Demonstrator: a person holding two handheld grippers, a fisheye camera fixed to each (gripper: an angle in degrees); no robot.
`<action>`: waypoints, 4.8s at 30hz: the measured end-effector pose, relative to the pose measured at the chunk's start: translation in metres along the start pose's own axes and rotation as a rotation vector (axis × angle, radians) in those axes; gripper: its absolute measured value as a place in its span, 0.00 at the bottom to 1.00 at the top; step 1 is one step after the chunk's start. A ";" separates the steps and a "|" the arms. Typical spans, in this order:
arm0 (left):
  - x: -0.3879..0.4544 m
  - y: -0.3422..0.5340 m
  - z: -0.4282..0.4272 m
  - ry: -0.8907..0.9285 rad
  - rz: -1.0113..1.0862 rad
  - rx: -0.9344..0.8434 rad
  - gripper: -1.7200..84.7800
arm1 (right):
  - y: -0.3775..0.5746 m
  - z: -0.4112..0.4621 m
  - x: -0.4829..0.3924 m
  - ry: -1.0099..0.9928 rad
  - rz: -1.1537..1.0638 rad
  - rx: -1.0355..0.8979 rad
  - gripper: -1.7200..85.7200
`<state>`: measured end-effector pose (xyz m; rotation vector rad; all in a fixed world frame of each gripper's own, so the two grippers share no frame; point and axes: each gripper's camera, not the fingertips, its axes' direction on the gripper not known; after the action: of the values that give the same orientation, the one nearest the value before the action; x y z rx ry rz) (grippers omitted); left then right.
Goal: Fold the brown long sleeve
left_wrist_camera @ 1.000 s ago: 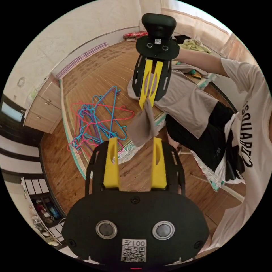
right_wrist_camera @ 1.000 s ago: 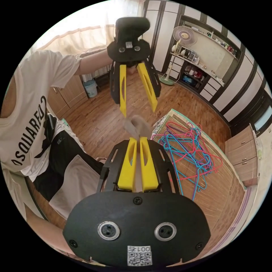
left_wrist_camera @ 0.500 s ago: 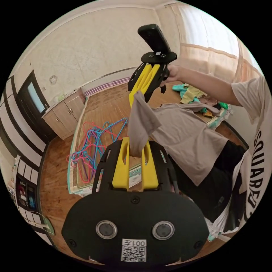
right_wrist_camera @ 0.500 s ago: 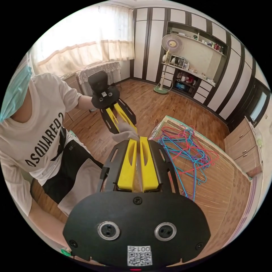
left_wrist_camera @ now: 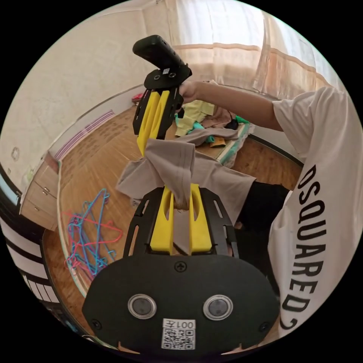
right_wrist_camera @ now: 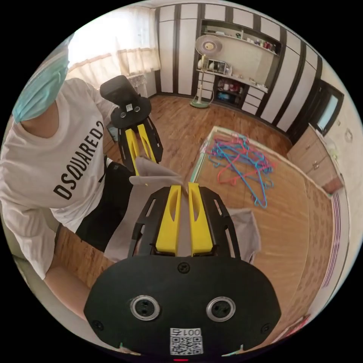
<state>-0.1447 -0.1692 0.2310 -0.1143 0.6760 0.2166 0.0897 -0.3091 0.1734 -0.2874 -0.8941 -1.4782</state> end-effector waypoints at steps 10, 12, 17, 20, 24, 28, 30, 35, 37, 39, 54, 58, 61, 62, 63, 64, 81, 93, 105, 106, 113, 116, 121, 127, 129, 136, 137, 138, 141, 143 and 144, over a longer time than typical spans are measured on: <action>0.048 -0.008 0.171 0.324 0.006 -0.246 0.08 | 0.158 0.064 -0.043 -0.048 0.372 -0.118 0.07; 0.042 0.008 0.178 0.317 -0.002 -0.284 0.09 | 0.171 0.073 -0.046 -0.031 0.409 -0.127 0.08; -0.033 0.051 0.189 -0.057 0.026 -0.437 0.12 | 0.162 0.087 -0.007 0.132 0.480 -0.050 0.10; -0.091 0.056 0.203 -0.305 0.065 -0.453 0.12 | 0.136 0.105 0.039 0.219 0.536 0.052 0.12; -0.151 0.049 0.243 -0.407 0.078 -0.419 0.11 | 0.097 0.144 0.104 0.366 0.693 0.081 0.14; -0.198 0.039 0.303 -0.349 0.051 -0.426 0.12 | 0.052 0.205 0.171 0.368 0.775 0.000 0.14; -0.212 0.040 0.324 -0.322 0.047 -0.445 0.13 | 0.040 0.229 0.196 0.303 0.798 -0.022 0.14; -0.253 0.045 0.330 -0.139 -0.029 -0.307 0.08 | 0.031 0.264 0.241 0.259 0.855 -0.027 0.10; -0.263 0.047 0.333 -0.050 -0.035 -0.286 0.04 | 0.035 0.260 0.246 0.249 0.863 0.023 0.07; -0.270 0.050 0.331 -0.033 -0.049 -0.261 0.02 | 0.041 0.255 0.249 0.247 0.865 0.054 0.05; -0.260 0.109 0.304 -0.219 -0.301 -0.162 0.01 | 0.065 0.250 0.294 0.290 0.928 0.004 0.05; -0.253 0.098 0.287 -0.298 -0.217 -0.177 0.04 | 0.058 0.237 0.298 0.316 0.912 0.003 0.10; -0.244 0.082 0.286 -0.293 -0.119 -0.147 0.09 | 0.054 0.225 0.305 0.302 0.912 0.091 0.11; -0.243 0.074 0.298 -0.310 -0.082 -0.191 0.10 | 0.052 0.228 0.312 0.290 0.917 0.088 0.11; -0.243 0.070 0.305 -0.319 -0.061 -0.220 0.10 | 0.050 0.232 0.316 0.286 0.920 0.074 0.11; -0.242 0.064 0.320 -0.336 -0.026 -0.272 0.11 | 0.047 0.243 0.325 0.273 0.920 0.038 0.12; -0.252 0.095 0.307 -0.429 -0.352 -0.131 0.01 | 0.032 0.336 0.404 0.254 1.009 0.016 0.03; -0.292 0.124 0.294 -0.315 -0.466 -0.181 0.07 | 0.067 0.327 0.382 0.265 0.959 0.108 0.10; -0.217 0.156 0.193 -0.120 -0.404 -0.177 0.07 | 0.117 0.291 0.103 0.307 0.866 -0.003 0.14; -0.198 0.159 0.182 -0.069 -0.386 -0.174 0.07 | 0.124 0.303 0.070 0.287 0.884 -0.038 0.14; -0.110 0.166 0.141 0.037 -0.313 -0.321 0.12 | 0.169 0.366 -0.074 0.272 1.081 -0.211 0.17; -0.100 0.173 0.133 0.016 -0.372 -0.311 0.10 | 0.194 0.373 -0.111 0.283 1.203 -0.140 0.17; -0.097 0.182 0.127 0.072 -0.402 -0.254 0.02 | 0.226 0.393 -0.140 0.205 1.316 0.037 0.15; -0.106 0.193 0.113 0.097 -0.427 -0.198 0.01 | 0.231 0.424 -0.157 0.195 1.258 0.121 0.05; -0.111 0.197 0.101 0.096 -0.446 -0.182 0.01 | 0.232 0.426 -0.166 0.251 1.246 0.098 0.04; -0.125 0.217 0.058 0.043 -0.470 -0.145 0.01 | 0.267 0.420 -0.210 0.335 1.272 0.102 0.03; -0.129 0.221 0.059 0.061 -0.470 -0.163 0.01 | 0.278 0.422 -0.216 0.317 1.294 0.122 0.03; -0.130 0.223 0.061 0.075 -0.472 -0.173 0.01 | 0.283 0.424 -0.219 0.309 1.305 0.130 0.03; -0.135 0.232 0.078 0.149 -0.489 -0.231 0.01 | 0.299 0.442 -0.232 0.253 1.305 0.167 0.05; -0.134 0.238 0.087 0.219 -0.490 -0.265 0.01 | 0.308 0.456 -0.242 0.222 1.312 0.220 0.10; -0.134 0.240 0.087 0.232 -0.495 -0.257 0.01 | 0.311 0.459 -0.244 0.207 1.318 0.238 0.12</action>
<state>-0.2502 0.0574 0.3751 -0.5523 0.8261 -0.1913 0.2593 0.2166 0.4226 -0.4166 -0.4859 -0.1694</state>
